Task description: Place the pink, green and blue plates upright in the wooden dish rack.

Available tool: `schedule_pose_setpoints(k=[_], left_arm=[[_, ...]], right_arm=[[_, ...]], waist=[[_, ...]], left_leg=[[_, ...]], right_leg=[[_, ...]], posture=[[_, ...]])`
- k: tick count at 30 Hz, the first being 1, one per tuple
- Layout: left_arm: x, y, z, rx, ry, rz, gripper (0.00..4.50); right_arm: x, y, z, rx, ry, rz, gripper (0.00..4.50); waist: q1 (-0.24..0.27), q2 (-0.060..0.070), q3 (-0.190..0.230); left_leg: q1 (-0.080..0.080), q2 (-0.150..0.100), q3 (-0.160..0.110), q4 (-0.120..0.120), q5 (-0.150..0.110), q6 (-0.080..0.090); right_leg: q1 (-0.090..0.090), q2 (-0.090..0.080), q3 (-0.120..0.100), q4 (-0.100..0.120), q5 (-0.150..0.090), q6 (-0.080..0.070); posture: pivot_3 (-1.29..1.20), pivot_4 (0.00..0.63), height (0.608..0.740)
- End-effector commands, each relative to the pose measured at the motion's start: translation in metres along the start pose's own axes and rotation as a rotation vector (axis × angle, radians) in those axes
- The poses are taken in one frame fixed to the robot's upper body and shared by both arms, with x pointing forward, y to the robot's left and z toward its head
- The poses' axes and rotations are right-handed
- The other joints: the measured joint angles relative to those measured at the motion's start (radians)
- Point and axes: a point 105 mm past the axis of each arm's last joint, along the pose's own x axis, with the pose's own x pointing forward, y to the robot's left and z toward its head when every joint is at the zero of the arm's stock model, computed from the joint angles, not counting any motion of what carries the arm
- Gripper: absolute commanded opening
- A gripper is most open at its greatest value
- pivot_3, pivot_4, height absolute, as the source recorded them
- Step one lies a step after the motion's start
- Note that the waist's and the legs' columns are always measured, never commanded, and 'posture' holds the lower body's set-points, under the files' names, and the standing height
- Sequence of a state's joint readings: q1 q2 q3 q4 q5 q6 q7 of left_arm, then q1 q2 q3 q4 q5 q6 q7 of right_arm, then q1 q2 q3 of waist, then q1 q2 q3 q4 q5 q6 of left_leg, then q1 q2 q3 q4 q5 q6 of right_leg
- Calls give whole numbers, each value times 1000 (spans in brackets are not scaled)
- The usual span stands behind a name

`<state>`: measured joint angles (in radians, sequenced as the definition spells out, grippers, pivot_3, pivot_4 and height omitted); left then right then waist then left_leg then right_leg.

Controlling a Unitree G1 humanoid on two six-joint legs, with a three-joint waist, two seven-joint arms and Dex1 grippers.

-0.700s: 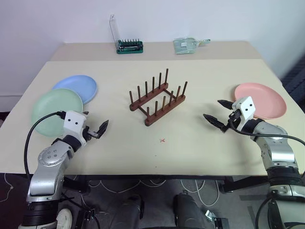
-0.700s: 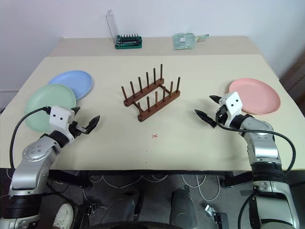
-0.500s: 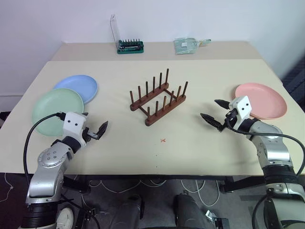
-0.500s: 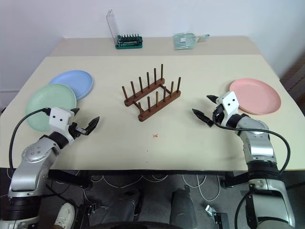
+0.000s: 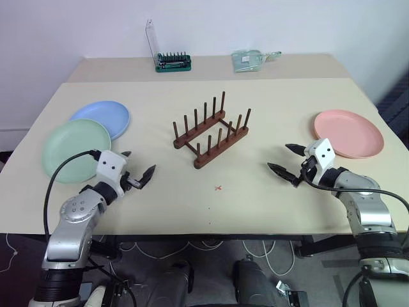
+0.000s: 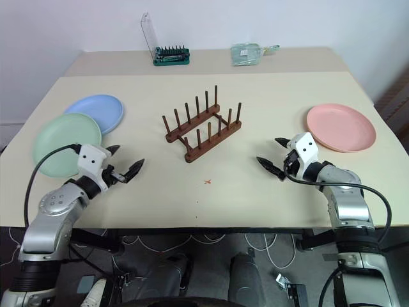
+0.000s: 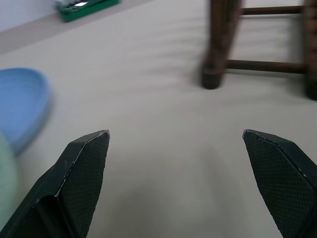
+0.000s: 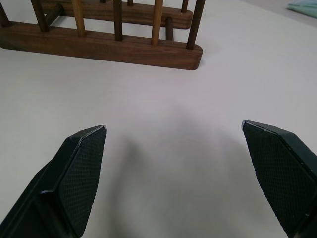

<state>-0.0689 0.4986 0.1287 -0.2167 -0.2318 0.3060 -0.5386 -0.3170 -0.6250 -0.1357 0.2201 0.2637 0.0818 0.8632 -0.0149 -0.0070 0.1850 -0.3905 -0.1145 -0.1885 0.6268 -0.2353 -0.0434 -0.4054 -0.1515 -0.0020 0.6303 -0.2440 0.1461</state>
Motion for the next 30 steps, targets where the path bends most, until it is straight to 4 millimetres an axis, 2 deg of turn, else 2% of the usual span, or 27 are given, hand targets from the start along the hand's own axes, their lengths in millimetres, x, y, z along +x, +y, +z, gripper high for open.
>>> schedule_pose_setpoints(k=[1,4,6,13,20,23,28,29,30], left_arm=[[3,-19,2,25,-3,-153,4424],[17,-32,-13,74,45,-226,4424],[22,-40,-16,94,47,-267,4424],[68,-85,-13,110,28,-335,4424],[100,-116,0,4,14,-298,4424],[105,-118,6,-20,-7,-274,3666],[107,-120,7,-19,-16,-279,1069],[107,-119,8,-13,-19,-278,732],[107,-117,9,-4,-21,-278,761]], right_arm=[[-2,7,21,-26,-60,-12,4477],[-2,24,23,-2,-70,7,4477],[-1,32,23,8,-69,13,4477],[11,62,32,54,-92,94,4477],[9,67,32,65,-92,82,4477],[6,67,30,64,-85,81,4500],[1,65,28,54,-67,67,4500],[-1,65,26,49,-57,64,4500],[-3,65,24,42,-44,61,4500]], waist=[[4,0,0],[8,0,0],[7,0,0],[18,1,-1],[33,0,-1],[28,0,-1],[26,1,-1],[27,1,-1],[27,1,-1]], left_leg=[[0,1,0,0,0,0],[0,1,0,-1,0,0],[0,1,1,-1,0,0],[0,1,1,0,0,0],[-1,0,1,1,0,0],[-1,-1,2,1,0,1],[0,0,2,1,0,1],[0,0,3,1,0,1],[0,0,3,1,0,1]], right_leg=[[0,1,0,0,0,0],[0,1,0,0,0,0],[-1,0,0,-1,0,0],[0,0,1,-1,2,1],[1,0,1,-3,2,3],[1,0,1,-3,3,3],[0,1,1,-3,3,3],[0,1,1,-3,3,3],[0,1,1,-3,3,3]], posture=[[0,150,740],[0,150,740],[0,150,740],[0,150,740],[0,150,740],[0,150,740],[0,150,740],[0,150,740],[0,150,740]])
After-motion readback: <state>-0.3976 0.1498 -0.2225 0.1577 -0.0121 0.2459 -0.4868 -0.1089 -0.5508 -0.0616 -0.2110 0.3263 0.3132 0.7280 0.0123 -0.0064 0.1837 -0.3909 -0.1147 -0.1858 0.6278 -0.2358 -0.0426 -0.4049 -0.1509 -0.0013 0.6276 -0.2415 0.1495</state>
